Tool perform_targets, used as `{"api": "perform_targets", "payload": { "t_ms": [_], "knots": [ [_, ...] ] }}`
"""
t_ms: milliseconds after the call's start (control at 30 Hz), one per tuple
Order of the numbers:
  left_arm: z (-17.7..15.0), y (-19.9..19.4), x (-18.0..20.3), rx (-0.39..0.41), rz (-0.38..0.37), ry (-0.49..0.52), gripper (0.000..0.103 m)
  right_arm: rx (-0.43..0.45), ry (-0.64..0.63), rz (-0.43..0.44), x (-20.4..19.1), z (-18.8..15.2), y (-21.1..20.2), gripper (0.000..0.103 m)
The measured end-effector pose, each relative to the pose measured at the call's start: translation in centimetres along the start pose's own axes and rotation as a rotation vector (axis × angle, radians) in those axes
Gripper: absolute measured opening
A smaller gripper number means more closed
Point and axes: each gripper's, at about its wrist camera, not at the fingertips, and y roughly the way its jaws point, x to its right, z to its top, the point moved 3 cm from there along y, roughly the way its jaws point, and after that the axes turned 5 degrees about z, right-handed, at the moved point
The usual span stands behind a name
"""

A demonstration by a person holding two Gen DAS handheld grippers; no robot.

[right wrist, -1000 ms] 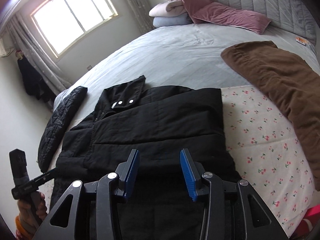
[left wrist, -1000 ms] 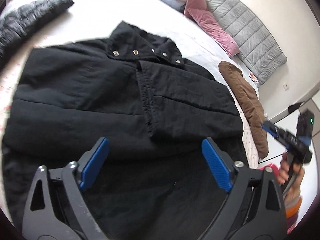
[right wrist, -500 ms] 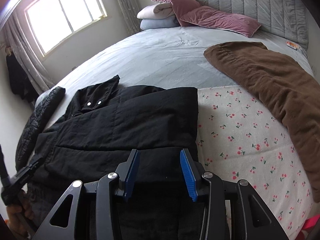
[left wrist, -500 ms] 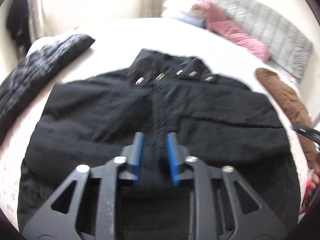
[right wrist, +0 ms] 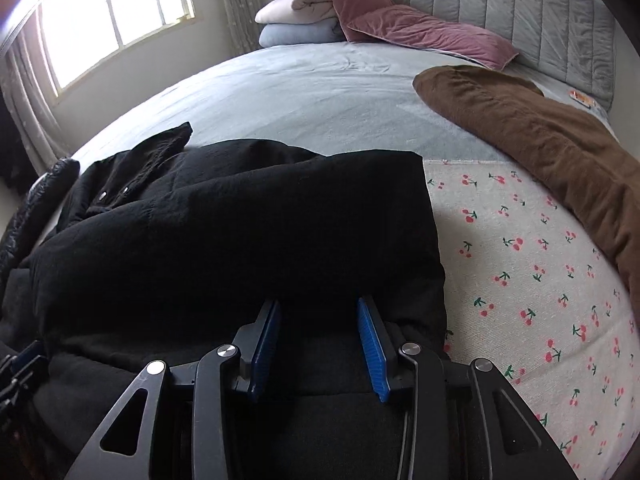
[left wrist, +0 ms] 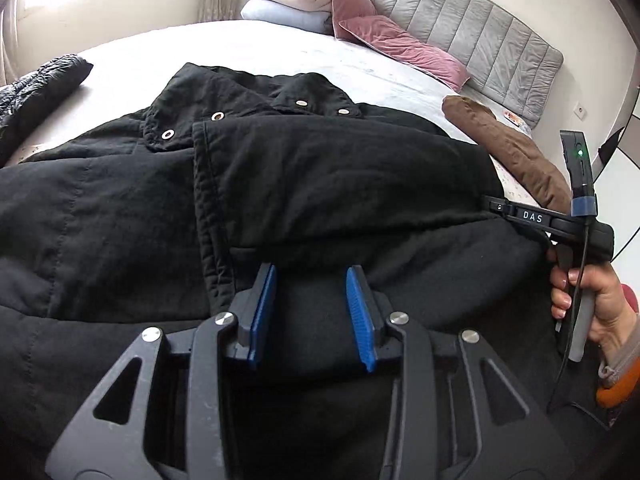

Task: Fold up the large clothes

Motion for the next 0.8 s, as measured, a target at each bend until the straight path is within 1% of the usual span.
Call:
{"api": "perform_targets", "payload": {
  "t_ms": [33,67,100,133,167,200,300,400,567,700,800],
  "knots": [
    [0.1,-0.7,-0.1,-0.014,0.001,-0.001,0.047,-0.014,0.000,0.003,-0.1,0.1,-0.4,0.041],
    [0.0,-1.3,0.0,-0.027,0.003,-0.001,0.062,-0.031,0.008,0.022,-0.1,0.2,-1.3,0.041],
    [0.0,-1.9,0.3,-0.036,-0.005,0.000,0.074,-0.036,0.017,0.048,-0.1,0.2,-2.1,0.042],
    [-0.1,-2.8,0.5,-0.050,-0.002,0.007,0.080,-0.033,0.026,0.085,-0.1,0.1,-3.5,0.043],
    [-0.3,-3.6,0.6,-0.068,0.033,0.015,0.090,-0.029,0.031,0.114,0.0,0.0,-4.9,0.047],
    [-0.5,-4.5,0.6,-0.083,0.053,0.023,0.093,-0.028,0.033,0.129,0.0,-0.3,-6.2,0.054],
    [-1.5,-7.6,0.5,-0.119,0.075,0.027,0.093,-0.018,0.023,0.157,0.2,-1.4,-10.9,0.063],
    [-2.8,-11.3,-0.4,-0.127,0.113,0.013,0.093,-0.020,-0.007,0.178,0.3,-2.7,-15.5,0.067],
    [-5.6,-17.1,-1.9,-0.129,0.161,0.006,0.093,-0.037,-0.080,0.201,0.5,-6.0,-22.4,0.073],
    [-7.5,-21.0,-3.2,-0.133,0.188,-0.005,0.094,-0.052,-0.111,0.227,0.9,-8.9,-26.0,0.078],
    [-9.4,-23.6,-4.3,-0.145,0.187,-0.007,0.095,-0.057,-0.136,0.230,1.1,-11.3,-28.3,0.078]
  ]
}}
